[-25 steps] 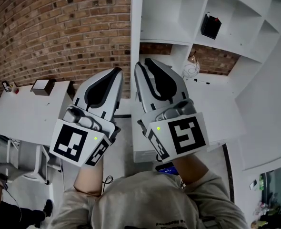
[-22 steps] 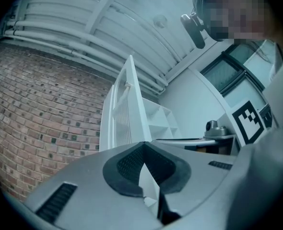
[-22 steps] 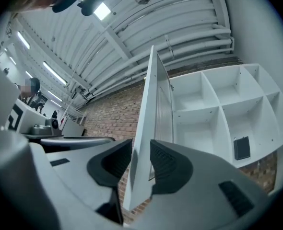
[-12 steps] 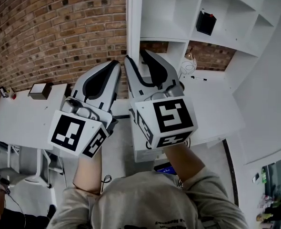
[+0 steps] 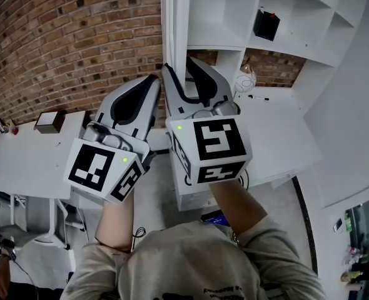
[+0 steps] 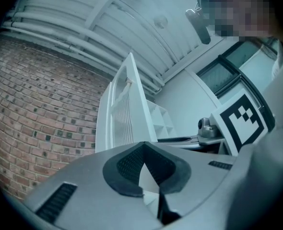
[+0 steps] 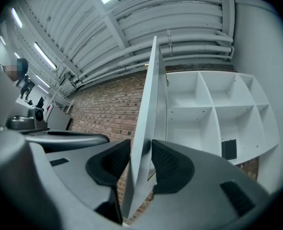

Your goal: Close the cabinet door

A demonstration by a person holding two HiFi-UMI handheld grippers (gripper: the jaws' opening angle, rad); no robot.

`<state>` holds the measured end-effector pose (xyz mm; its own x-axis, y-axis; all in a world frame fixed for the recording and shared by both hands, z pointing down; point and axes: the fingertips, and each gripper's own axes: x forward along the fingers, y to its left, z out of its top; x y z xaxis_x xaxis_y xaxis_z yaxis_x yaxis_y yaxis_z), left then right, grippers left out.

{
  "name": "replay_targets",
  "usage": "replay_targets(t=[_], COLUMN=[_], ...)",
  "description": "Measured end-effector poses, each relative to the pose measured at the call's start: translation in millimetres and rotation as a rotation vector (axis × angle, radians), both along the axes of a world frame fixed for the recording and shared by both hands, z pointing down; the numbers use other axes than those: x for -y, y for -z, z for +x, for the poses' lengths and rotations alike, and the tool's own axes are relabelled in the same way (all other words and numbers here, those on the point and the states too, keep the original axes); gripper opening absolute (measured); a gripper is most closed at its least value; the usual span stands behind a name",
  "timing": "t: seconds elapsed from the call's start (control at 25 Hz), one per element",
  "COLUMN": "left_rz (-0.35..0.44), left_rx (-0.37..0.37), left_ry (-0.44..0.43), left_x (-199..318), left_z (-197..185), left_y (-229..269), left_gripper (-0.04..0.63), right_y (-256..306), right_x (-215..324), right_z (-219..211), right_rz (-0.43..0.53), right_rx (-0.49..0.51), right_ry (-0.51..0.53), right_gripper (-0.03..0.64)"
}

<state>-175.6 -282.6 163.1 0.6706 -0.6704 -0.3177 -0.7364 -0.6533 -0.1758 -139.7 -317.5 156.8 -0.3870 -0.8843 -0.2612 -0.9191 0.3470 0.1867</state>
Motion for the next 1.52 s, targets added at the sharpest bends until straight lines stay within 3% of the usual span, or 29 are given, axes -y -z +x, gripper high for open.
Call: replay_targets(t=[0.72, 1.04, 1.52], left_rz=[-0.022, -0.029, -0.051], left_rx=[-0.009, -0.001, 0.023], left_ry=[-0.055, -0.097, -0.128], left_x=[10, 12, 32], left_z=[15, 41, 88], left_y=[-7, -9, -18], left_gripper=[0.006, 0.006, 0.006], right_y=[0, -2, -1], right_x=[3, 5, 19], right_z=[18, 58, 114], right_rz=[-0.010, -0.031, -0.041], right_rx=[0.001, 0.034, 0.069], right_ry=[-0.039, -0.076, -0.050], right_gripper=[0.120, 0.098, 0.091])
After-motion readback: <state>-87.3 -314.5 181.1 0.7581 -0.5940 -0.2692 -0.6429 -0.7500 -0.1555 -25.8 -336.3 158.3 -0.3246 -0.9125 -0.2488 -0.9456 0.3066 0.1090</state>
